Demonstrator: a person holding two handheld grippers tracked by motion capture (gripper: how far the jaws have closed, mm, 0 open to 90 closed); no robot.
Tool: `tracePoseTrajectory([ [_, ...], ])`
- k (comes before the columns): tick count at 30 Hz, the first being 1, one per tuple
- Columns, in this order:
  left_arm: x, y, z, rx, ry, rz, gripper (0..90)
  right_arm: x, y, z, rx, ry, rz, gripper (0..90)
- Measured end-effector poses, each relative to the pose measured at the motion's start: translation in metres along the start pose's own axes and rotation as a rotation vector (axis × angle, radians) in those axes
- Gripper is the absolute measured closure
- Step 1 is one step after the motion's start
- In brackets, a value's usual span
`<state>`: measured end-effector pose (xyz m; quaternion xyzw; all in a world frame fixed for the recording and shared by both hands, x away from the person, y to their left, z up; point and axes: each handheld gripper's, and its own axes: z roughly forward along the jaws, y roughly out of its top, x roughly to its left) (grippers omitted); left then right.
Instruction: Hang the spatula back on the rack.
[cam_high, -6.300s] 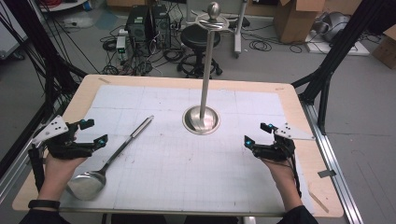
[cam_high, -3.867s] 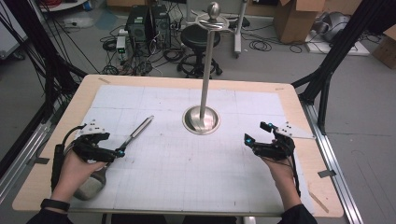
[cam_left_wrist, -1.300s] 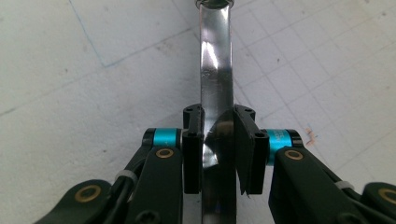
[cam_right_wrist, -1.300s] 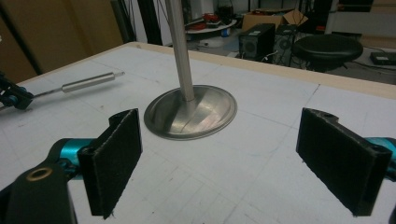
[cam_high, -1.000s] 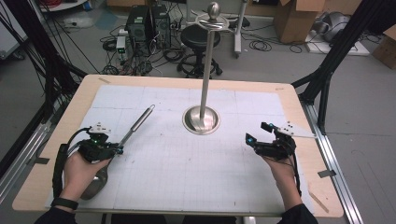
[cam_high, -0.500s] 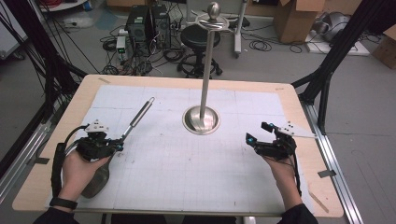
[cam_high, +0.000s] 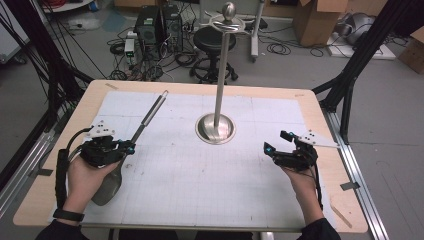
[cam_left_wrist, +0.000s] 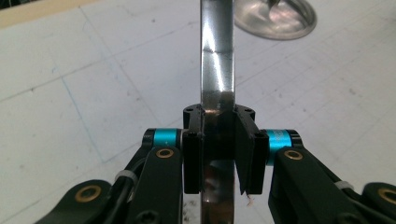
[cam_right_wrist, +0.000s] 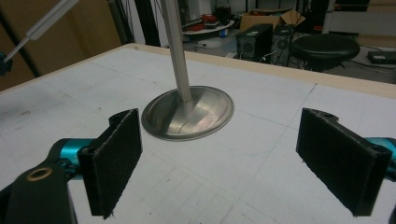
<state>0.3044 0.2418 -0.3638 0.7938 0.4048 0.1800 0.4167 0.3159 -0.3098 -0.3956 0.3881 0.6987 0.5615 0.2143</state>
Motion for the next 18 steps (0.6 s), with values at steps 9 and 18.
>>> tracePoseTrajectory([
  [9, -0.009, 0.018, -0.006, -0.076, -0.02, 0.017, 74.7, -0.001, 0.0, 0.0, -0.004, -0.001, 0.0, 13.6],
  [18, -0.018, 0.037, -0.011, -0.183, -0.037, 0.046, 74.6, -0.002, 0.0, 0.0, -0.007, 0.001, 0.005, 13.6],
])
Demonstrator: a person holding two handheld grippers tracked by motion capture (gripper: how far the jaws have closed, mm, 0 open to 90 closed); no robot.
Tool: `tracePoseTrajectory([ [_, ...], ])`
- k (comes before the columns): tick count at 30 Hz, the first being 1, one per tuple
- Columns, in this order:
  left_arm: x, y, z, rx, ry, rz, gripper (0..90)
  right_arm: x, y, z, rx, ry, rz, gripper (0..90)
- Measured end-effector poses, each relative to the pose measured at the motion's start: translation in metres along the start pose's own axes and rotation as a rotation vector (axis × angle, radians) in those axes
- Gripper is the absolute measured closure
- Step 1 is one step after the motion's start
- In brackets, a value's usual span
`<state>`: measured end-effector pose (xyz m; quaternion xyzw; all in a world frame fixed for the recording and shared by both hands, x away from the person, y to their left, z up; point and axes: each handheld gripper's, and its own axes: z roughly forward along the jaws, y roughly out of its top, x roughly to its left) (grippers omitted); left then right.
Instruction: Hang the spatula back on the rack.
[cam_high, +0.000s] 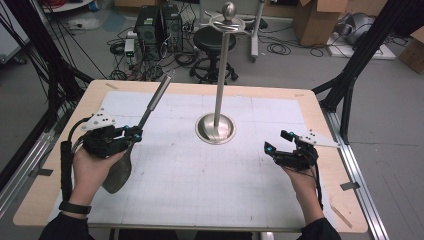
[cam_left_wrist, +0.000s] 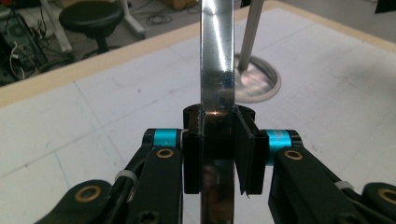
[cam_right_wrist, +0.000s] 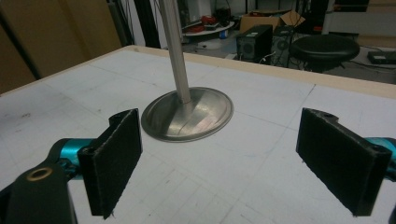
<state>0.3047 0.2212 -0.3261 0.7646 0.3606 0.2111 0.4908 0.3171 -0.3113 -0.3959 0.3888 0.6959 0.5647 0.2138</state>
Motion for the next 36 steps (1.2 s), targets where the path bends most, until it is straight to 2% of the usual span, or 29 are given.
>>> tracePoseTrajectory([
  [10, -0.013, 0.026, -0.002, -0.099, -0.017, 0.053, 74.7, 0.0, 0.0, 0.0, -0.002, -0.002, 0.001, 13.6],
  [21, -0.027, 0.051, 0.002, -0.171, -0.029, 0.111, 74.7, -0.002, 0.0, -0.001, -0.008, 0.0, 0.007, 13.8],
  [28, -0.033, 0.06, 0.006, -0.223, -0.029, 0.13, 74.6, -0.002, 0.0, -0.001, -0.011, 0.002, 0.013, 13.9],
  [36, -0.037, 0.067, 0.01, -0.254, -0.042, 0.153, 74.7, -0.003, 0.001, -0.002, -0.018, 0.002, 0.016, 14.1],
])
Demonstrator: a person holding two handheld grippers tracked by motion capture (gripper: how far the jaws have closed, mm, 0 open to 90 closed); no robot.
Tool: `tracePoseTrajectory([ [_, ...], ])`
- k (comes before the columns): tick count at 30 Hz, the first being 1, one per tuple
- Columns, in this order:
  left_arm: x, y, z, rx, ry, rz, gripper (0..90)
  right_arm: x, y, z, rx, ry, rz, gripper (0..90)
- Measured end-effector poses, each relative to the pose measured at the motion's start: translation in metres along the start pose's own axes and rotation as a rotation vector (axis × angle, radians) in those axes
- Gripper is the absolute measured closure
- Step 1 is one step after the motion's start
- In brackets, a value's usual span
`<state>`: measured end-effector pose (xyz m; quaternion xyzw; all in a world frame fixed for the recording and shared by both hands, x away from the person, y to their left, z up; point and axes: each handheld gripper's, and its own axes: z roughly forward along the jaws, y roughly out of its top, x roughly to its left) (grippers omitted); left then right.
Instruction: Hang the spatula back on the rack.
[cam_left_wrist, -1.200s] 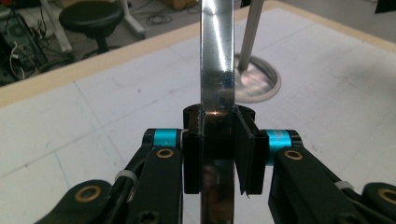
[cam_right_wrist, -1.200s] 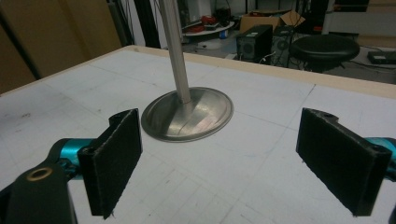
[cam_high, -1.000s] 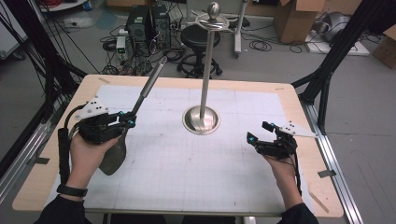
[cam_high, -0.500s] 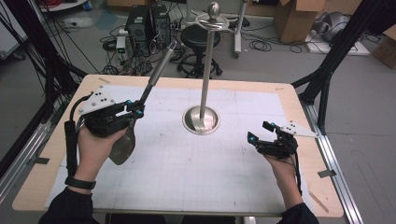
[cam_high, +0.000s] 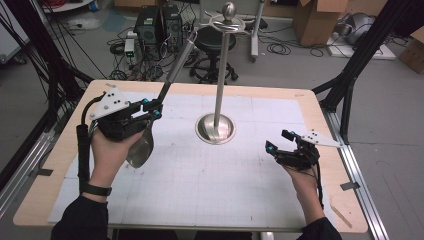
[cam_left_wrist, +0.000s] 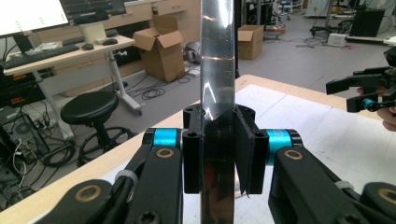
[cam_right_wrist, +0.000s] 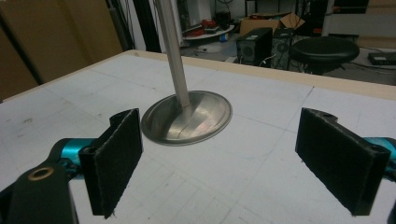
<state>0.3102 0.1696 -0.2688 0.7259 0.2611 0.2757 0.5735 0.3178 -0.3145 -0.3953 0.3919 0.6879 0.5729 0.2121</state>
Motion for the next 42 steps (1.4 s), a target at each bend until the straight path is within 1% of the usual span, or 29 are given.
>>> tracePoseTrajectory([
  [4, -0.004, 0.003, 0.003, -0.007, -0.002, 0.017, 74.6, 0.0, 0.0, 0.0, 0.0, -0.001, -0.001, 14.1],
  [6, -0.006, 0.005, 0.005, -0.014, -0.004, 0.018, 74.7, 0.0, 0.0, -0.001, 0.001, 0.0, 0.003, 14.1],
  [13, -0.009, 0.006, 0.008, -0.012, -0.01, 0.028, 74.7, -0.001, 0.0, -0.001, -0.001, 0.001, 0.002, 14.2],
  [23, -0.02, 0.009, 0.023, -0.016, -0.019, 0.052, 74.7, -0.001, 0.0, -0.001, -0.003, 0.001, 0.002, 14.2],
  [25, -0.024, 0.009, 0.029, -0.016, -0.013, 0.056, 74.7, -0.001, 0.0, -0.001, -0.002, 0.001, 0.003, 14.2],
  [28, -0.026, 0.009, 0.034, -0.013, -0.004, 0.06, 74.7, -0.001, 0.001, -0.001, -0.002, 0.002, 0.002, 14.2],
  [34, -0.031, 0.007, 0.045, -0.014, 0.022, 0.082, 74.7, -0.001, 0.001, -0.001, -0.005, 0.004, 0.005, 14.2],
  [35, -0.031, 0.007, 0.046, -0.009, 0.029, 0.087, 74.7, -0.001, 0.001, -0.001, -0.006, 0.003, 0.007, 14.3],
  [36, -0.031, 0.007, 0.048, -0.015, 0.03, 0.086, 74.6, -0.001, 0.001, -0.001, -0.006, 0.003, 0.006, 14.2],
  [37, -0.031, 0.007, 0.05, -0.017, 0.049, 0.089, 74.6, -0.002, 0.001, -0.002, -0.01, 0.003, 0.004, 14.3],
  [42, -0.029, 0.005, 0.053, -0.021, 0.059, 0.081, 74.7, -0.001, 0.001, -0.001, -0.006, 0.006, 0.008, 14.2],
])
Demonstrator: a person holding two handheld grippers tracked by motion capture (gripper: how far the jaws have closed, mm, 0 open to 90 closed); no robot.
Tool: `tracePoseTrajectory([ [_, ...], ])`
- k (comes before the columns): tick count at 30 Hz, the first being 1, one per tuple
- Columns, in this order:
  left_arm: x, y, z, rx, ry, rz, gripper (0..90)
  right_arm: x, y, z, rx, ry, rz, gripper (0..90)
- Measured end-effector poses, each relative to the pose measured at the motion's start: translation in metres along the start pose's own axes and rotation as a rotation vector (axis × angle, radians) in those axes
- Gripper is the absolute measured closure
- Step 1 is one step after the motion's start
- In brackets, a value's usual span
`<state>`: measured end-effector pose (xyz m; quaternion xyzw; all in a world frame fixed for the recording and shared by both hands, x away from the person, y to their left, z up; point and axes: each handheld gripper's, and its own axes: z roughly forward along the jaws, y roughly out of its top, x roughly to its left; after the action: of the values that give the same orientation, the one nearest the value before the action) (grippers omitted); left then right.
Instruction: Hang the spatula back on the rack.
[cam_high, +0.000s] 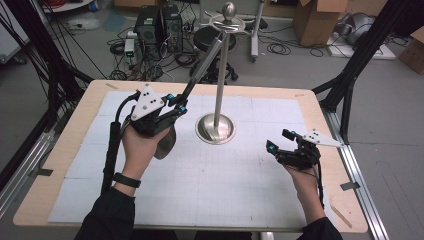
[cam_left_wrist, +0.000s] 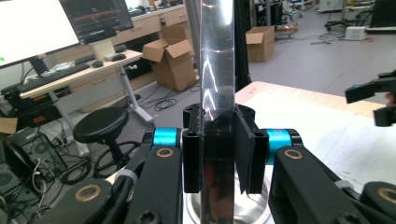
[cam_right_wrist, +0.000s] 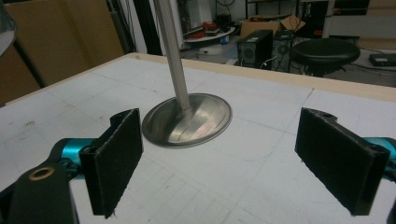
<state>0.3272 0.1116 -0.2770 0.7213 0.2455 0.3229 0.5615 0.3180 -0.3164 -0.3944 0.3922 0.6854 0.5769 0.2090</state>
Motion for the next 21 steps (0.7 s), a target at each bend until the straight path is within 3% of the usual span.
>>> tracePoseTrajectory([
  [9, 0.001, -0.01, 0.011, 0.008, 0.033, 0.001, 74.6, 0.0, 0.0, 0.0, 0.002, 0.001, -0.003, 14.2],
  [21, -0.003, -0.021, 0.024, -0.026, 0.07, -0.001, 74.6, 0.0, 0.0, -0.001, -0.002, 0.002, -0.004, 14.3],
])
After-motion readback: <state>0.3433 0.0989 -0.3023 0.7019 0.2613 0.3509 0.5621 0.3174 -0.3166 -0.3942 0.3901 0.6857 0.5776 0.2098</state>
